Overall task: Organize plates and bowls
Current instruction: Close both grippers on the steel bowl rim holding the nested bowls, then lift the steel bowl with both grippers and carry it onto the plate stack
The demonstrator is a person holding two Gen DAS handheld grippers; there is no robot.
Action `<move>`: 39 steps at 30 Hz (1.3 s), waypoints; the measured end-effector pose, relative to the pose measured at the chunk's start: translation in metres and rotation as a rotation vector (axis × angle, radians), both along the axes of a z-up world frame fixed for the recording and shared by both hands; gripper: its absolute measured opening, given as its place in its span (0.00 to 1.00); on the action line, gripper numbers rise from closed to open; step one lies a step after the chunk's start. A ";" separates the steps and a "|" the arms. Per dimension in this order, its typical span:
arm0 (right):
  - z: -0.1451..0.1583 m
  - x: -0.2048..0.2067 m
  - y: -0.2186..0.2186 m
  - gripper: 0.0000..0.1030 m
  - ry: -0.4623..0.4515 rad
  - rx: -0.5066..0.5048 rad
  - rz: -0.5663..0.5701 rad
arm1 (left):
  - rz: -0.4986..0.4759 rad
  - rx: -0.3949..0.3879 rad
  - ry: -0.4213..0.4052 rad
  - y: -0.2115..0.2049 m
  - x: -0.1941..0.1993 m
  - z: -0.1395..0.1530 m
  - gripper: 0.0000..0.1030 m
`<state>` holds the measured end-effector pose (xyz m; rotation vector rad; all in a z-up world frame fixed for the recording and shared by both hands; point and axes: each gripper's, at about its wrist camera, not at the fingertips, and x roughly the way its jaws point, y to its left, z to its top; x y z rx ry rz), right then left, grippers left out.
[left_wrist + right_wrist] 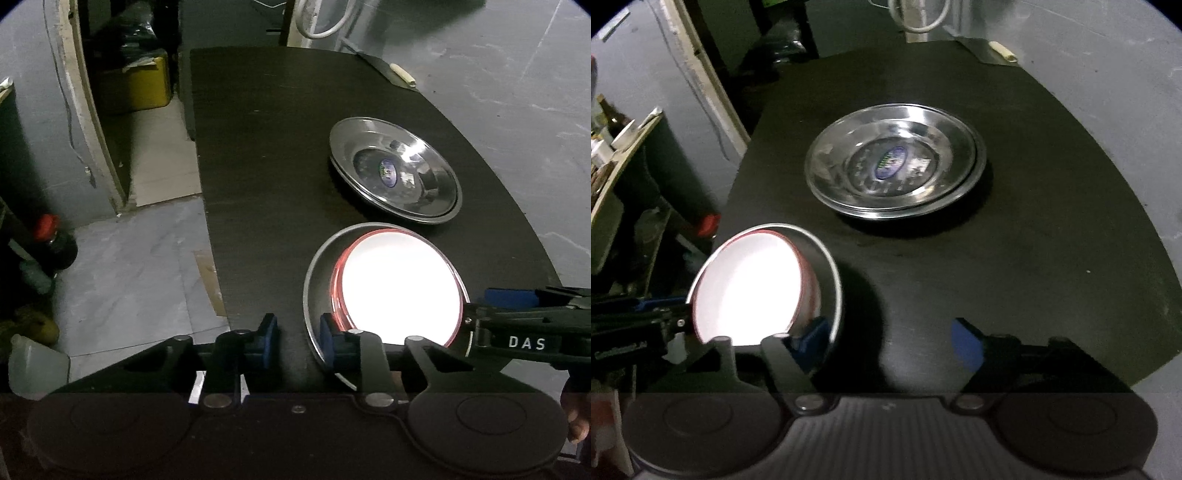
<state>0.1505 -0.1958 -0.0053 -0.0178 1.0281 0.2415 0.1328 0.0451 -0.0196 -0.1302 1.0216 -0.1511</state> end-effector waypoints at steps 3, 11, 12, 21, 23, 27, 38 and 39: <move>-0.001 0.001 0.002 0.55 0.009 0.039 0.025 | -0.008 -0.012 -0.001 0.000 0.000 0.000 0.20; -0.002 0.003 0.002 0.29 0.021 0.117 0.056 | -0.012 -0.051 -0.001 0.002 0.001 -0.001 0.12; -0.002 0.003 0.002 0.27 0.024 0.127 0.059 | -0.011 -0.053 0.000 0.002 0.001 -0.001 0.12; -0.003 0.003 0.001 0.14 0.041 0.182 0.078 | -0.011 -0.059 0.001 0.002 0.002 -0.001 0.11; -0.003 0.004 0.001 0.14 0.043 0.185 0.076 | -0.011 -0.059 0.001 0.002 0.002 -0.001 0.11; -0.003 0.003 0.001 0.14 0.044 0.186 0.075 | -0.010 -0.060 0.002 0.002 0.002 -0.002 0.12; -0.004 0.003 0.000 0.14 0.045 0.189 0.074 | -0.006 -0.075 0.005 0.004 0.002 -0.002 0.11; -0.004 0.003 0.001 0.14 0.045 0.191 0.073 | -0.004 -0.079 0.006 0.005 0.002 -0.002 0.11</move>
